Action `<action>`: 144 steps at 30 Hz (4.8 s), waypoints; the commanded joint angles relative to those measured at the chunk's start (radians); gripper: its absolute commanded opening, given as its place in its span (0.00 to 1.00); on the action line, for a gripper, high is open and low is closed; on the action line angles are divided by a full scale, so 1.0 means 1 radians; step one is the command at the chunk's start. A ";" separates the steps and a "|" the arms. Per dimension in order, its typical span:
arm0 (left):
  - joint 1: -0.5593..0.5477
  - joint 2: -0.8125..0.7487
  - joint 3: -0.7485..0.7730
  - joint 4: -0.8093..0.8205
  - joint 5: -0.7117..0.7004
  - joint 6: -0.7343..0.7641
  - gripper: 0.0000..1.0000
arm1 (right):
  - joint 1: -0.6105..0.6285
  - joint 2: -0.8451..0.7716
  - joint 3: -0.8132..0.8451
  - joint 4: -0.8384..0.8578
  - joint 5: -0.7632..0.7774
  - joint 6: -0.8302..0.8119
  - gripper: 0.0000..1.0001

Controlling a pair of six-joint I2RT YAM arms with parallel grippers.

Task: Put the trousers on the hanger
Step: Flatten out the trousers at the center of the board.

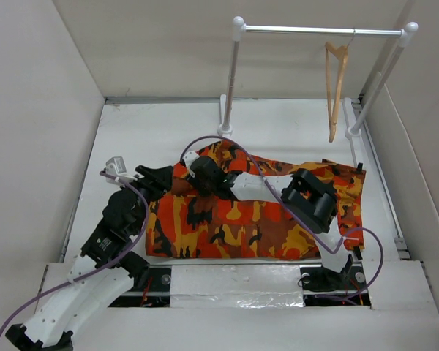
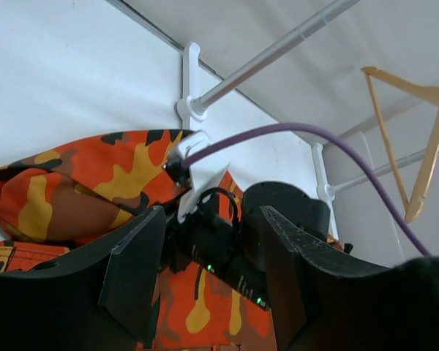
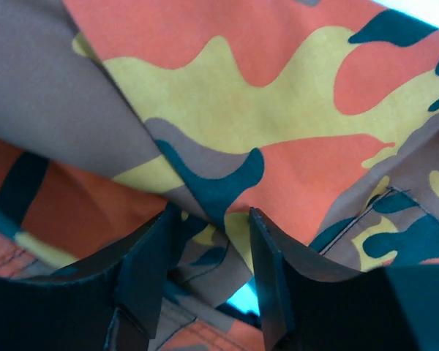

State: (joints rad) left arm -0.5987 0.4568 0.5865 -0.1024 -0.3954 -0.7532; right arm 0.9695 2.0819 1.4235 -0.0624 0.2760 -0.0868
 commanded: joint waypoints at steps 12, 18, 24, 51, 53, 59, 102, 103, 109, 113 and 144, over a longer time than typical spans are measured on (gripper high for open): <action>-0.003 -0.009 -0.085 0.069 0.050 -0.008 0.50 | 0.006 -0.020 0.052 0.019 0.157 0.013 0.38; -0.003 0.002 -0.108 0.081 0.047 -0.015 0.50 | -0.005 0.000 0.057 0.013 0.137 0.015 0.29; -0.003 0.019 -0.125 0.095 0.046 -0.024 0.50 | -0.005 -0.031 0.048 0.027 0.138 0.010 0.00; -0.045 0.661 -0.116 0.477 0.323 -0.043 0.54 | -0.440 -1.212 -0.959 -0.002 0.146 0.318 0.00; -0.127 0.703 -0.084 0.462 0.271 -0.040 0.54 | -0.440 -1.214 -0.953 -0.001 0.144 0.317 0.00; -0.190 0.761 -0.088 0.408 0.127 -0.106 0.44 | -0.451 -1.194 -0.939 -0.001 0.129 0.309 0.00; 0.094 0.659 0.044 0.390 0.145 -0.055 0.00 | -0.391 -1.178 -0.927 0.047 0.042 0.305 0.01; 0.121 0.634 0.062 0.371 0.145 -0.048 0.00 | -0.382 -1.174 -0.920 0.047 0.042 0.306 0.02; 0.382 0.615 0.243 0.259 0.188 -0.028 0.00 | -0.302 -1.111 -0.858 0.065 -0.026 0.306 0.65; 0.520 0.677 0.427 0.162 0.185 0.005 0.00 | -0.279 -1.112 -0.827 0.066 -0.061 0.295 0.77; 0.942 0.935 0.575 0.237 0.237 0.063 0.00 | -0.909 -1.168 -0.895 0.117 -0.100 0.316 0.70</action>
State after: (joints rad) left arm 0.3405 1.4631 1.1751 0.0418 -0.1814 -0.6476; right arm 0.1749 0.8059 0.4919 -0.0727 0.3180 0.2668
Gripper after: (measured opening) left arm 0.007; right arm 0.640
